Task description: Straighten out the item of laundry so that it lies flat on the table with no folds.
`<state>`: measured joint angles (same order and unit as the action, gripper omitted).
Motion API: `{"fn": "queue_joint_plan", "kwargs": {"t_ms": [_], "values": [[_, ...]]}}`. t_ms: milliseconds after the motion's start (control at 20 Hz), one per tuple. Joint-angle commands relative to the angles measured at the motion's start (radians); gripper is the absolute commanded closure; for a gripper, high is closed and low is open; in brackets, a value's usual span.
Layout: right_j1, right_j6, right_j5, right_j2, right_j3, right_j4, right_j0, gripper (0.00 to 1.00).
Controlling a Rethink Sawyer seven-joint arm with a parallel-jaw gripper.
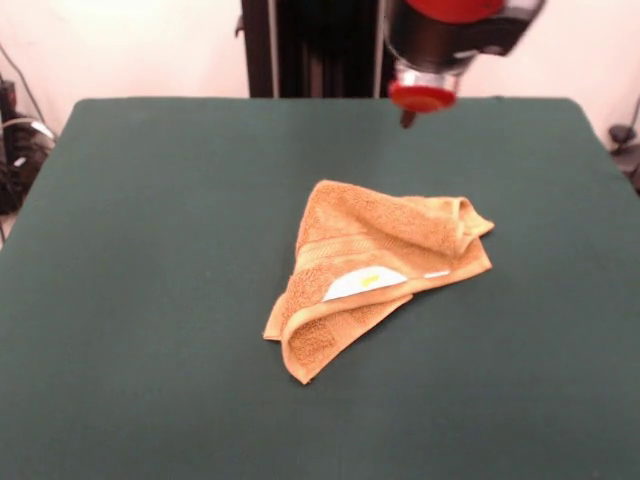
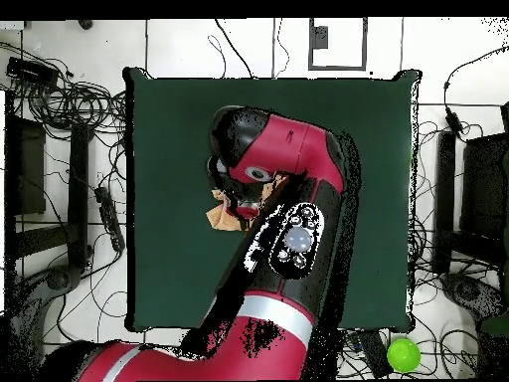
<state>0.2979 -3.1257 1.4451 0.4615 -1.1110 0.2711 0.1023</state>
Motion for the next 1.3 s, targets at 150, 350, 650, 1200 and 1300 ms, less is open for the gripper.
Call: {"fn": "queue_joint_plan", "kwargs": {"t_ms": [150,350,650,1200,1300], "values": [[0.003,-0.149,-0.198,0.031,-0.235,-0.082,0.031,0.0],[-0.012,-0.181,-0.293,0.028,-0.279,-0.071,0.024,0.0],[-0.082,-0.279,-0.404,0.027,-0.258,-0.021,0.038,0.0],[-0.155,-0.397,-0.508,0.031,-0.225,0.095,0.058,0.0],[-0.157,-0.41,-0.529,0.025,-0.233,0.125,0.056,0.0]]}}
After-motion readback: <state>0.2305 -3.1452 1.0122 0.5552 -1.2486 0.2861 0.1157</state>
